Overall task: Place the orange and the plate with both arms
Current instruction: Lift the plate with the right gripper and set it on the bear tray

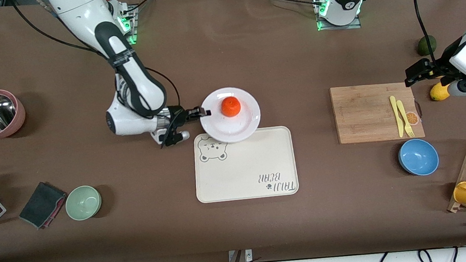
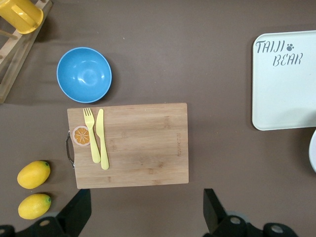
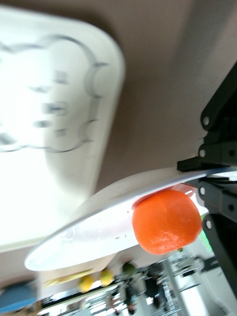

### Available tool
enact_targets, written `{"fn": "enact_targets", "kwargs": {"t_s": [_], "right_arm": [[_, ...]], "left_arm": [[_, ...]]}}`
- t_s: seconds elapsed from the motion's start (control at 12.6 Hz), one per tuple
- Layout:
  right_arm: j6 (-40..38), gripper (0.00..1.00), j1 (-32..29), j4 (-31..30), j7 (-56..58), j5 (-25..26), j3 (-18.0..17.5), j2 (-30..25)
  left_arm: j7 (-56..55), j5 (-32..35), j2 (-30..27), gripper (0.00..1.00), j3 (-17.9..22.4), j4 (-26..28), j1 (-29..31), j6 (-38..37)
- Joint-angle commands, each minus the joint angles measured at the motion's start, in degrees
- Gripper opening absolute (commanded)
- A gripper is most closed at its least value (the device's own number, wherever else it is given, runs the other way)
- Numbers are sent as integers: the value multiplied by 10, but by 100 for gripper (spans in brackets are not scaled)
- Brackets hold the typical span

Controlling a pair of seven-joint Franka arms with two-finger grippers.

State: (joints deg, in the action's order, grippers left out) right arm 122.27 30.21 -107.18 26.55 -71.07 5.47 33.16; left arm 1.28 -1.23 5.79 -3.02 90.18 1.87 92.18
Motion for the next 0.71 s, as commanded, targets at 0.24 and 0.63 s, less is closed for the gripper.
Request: {"fn": "enact_targets", "kwargs": {"t_s": [0.24, 0.63], "right_arm": [[3, 0, -27, 227, -124, -25, -6, 141], [30, 0, -19, 265, -125, -46, -9, 190]], "left_arm": [[9, -9, -6, 100, 3, 7, 0, 5], [9, -9, -6, 100, 3, 7, 0, 5]]}}
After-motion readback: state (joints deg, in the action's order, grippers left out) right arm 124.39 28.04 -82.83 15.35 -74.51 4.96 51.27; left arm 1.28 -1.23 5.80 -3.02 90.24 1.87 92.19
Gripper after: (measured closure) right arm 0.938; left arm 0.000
